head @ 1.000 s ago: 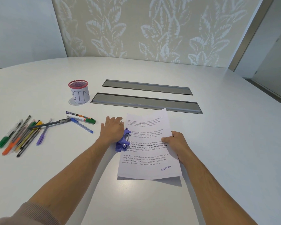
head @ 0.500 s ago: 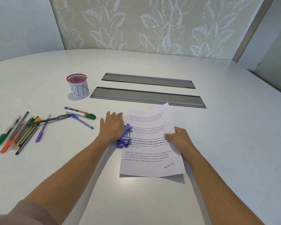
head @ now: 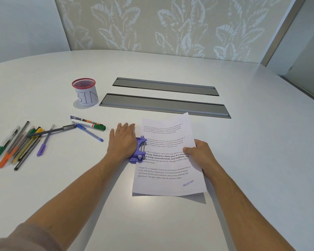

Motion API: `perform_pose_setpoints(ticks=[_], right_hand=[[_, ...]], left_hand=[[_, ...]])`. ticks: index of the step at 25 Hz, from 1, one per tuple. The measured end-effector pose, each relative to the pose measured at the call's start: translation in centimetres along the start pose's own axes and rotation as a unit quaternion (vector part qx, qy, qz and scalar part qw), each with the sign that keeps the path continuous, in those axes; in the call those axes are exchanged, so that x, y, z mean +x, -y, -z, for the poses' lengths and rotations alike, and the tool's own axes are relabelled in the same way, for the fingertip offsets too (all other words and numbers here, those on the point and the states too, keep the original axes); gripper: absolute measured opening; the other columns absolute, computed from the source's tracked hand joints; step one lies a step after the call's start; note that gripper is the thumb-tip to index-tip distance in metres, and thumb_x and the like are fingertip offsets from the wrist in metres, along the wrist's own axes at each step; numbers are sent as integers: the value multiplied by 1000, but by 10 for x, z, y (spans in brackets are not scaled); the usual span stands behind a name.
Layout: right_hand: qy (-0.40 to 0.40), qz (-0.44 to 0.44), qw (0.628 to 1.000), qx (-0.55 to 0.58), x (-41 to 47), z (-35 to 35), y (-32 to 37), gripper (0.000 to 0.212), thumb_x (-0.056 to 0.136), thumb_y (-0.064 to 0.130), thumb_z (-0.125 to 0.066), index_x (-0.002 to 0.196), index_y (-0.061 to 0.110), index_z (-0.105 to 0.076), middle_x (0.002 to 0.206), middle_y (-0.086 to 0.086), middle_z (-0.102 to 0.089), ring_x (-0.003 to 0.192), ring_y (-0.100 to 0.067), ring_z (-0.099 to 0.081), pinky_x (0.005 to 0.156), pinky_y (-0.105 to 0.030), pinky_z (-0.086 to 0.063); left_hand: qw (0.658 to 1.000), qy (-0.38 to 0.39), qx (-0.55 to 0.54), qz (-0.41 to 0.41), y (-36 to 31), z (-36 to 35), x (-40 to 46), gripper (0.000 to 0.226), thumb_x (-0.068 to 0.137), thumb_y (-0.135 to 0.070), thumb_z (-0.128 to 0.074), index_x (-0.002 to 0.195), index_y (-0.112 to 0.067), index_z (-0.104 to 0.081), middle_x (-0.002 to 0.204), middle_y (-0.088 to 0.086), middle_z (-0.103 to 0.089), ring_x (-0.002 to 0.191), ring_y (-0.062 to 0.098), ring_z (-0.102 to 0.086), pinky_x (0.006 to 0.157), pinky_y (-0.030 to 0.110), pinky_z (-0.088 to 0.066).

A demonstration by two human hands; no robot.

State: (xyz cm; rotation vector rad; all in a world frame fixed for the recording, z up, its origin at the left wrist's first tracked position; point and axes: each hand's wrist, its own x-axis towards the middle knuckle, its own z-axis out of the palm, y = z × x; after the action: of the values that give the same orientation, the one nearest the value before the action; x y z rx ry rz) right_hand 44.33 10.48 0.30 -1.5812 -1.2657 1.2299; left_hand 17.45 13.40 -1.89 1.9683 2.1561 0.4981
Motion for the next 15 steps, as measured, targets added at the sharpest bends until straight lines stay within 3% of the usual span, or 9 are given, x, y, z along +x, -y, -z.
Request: perform_pose_setpoints(ticks=[15], right_hand=[[7, 17, 1000, -14, 5, 1, -7, 20, 88, 4, -61, 103, 11, -71, 106, -3, -75, 99, -25, -71, 97, -49, -52]], left_hand=[[1000, 24, -7, 14, -4, 3, 2, 49, 103, -40, -19, 147, -21, -29, 158, 4, -25, 147, 26, -13, 117, 53, -3]])
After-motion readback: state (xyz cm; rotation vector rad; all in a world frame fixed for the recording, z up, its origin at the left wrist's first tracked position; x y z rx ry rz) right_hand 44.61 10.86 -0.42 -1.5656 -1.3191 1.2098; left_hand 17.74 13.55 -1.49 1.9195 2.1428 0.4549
